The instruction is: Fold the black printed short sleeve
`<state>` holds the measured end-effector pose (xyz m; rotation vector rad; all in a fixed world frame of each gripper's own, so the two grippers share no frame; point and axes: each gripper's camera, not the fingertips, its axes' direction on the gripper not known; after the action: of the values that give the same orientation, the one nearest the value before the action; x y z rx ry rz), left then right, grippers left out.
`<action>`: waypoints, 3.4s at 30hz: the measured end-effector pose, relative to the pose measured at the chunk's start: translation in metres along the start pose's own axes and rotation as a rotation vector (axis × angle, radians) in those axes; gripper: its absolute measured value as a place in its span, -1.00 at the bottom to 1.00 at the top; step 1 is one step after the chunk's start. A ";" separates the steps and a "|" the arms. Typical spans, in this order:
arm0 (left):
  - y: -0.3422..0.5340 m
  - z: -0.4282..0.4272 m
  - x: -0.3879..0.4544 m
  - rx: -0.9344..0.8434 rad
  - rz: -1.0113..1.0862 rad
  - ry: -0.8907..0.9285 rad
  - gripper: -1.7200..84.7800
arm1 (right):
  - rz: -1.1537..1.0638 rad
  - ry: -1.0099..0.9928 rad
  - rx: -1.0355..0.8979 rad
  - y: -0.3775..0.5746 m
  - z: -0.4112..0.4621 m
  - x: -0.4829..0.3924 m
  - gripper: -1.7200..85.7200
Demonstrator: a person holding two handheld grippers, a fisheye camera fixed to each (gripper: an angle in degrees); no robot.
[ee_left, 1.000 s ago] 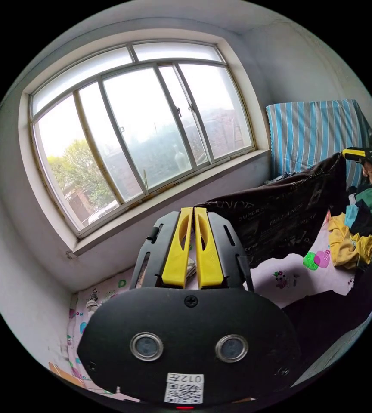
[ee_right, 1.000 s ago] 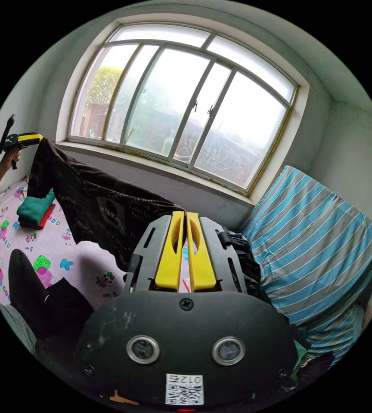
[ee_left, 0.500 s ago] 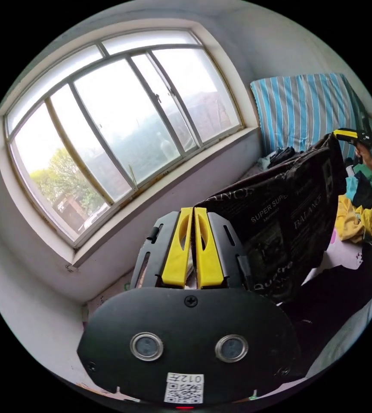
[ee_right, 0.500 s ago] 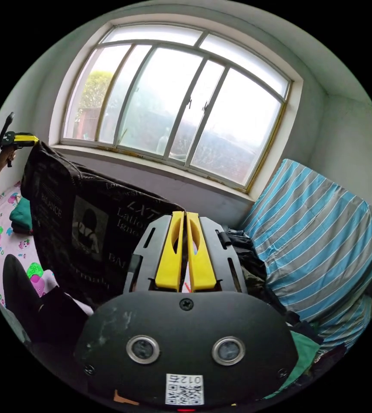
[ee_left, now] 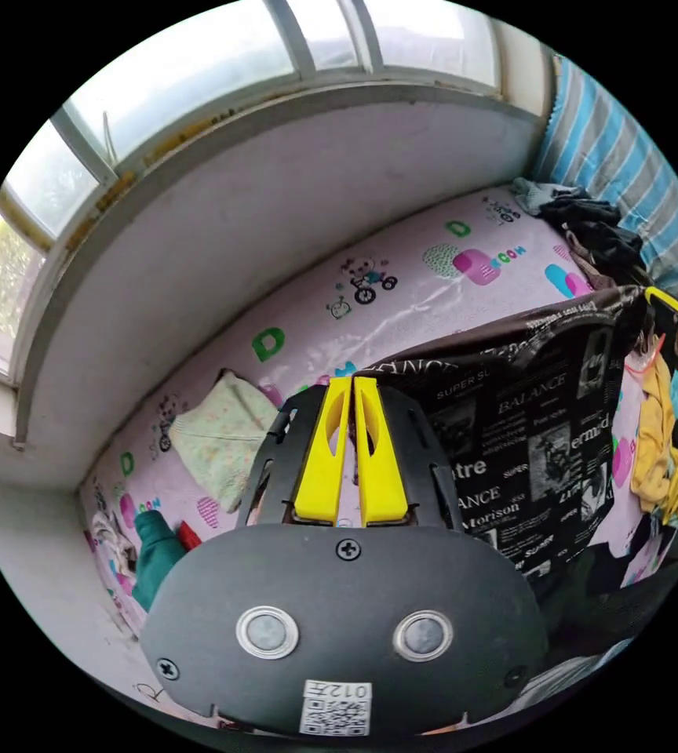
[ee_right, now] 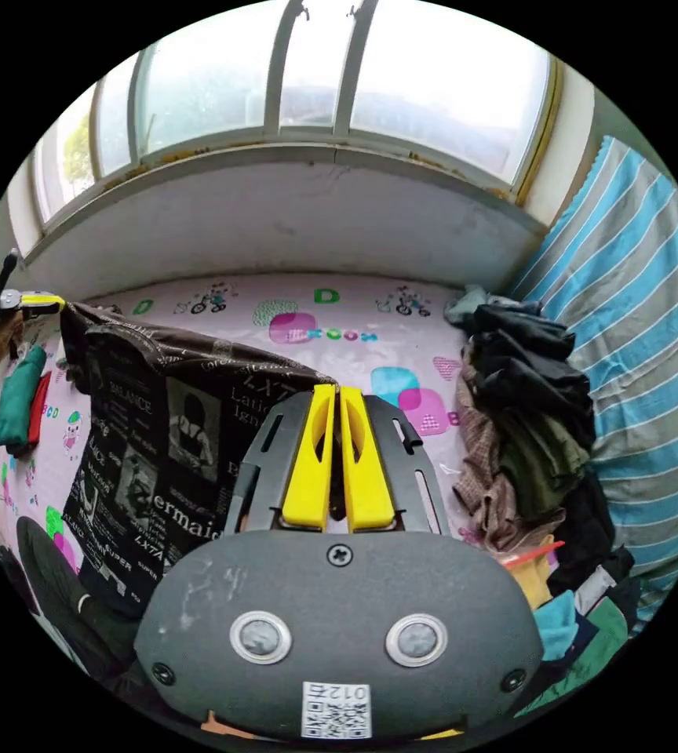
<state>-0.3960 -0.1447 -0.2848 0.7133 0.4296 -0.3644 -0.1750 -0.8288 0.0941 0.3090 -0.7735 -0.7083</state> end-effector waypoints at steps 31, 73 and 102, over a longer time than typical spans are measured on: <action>-0.240 0.191 -0.158 -0.072 -0.129 0.146 -0.94 | 0.072 -0.103 -0.244 -0.043 0.254 0.100 -0.78; 0.212 0.314 -0.039 -0.082 0.329 0.093 -0.89 | 0.049 -0.266 -0.253 0.421 0.073 0.047 -0.96; 0.278 0.411 -0.006 -0.153 0.355 0.022 -0.93 | -0.364 -0.051 -0.321 0.468 0.050 -0.061 -0.82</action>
<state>-0.1697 -0.2337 0.1481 0.6300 0.3396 0.0107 -0.0234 -0.4451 0.3297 0.1398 -0.6447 -1.1720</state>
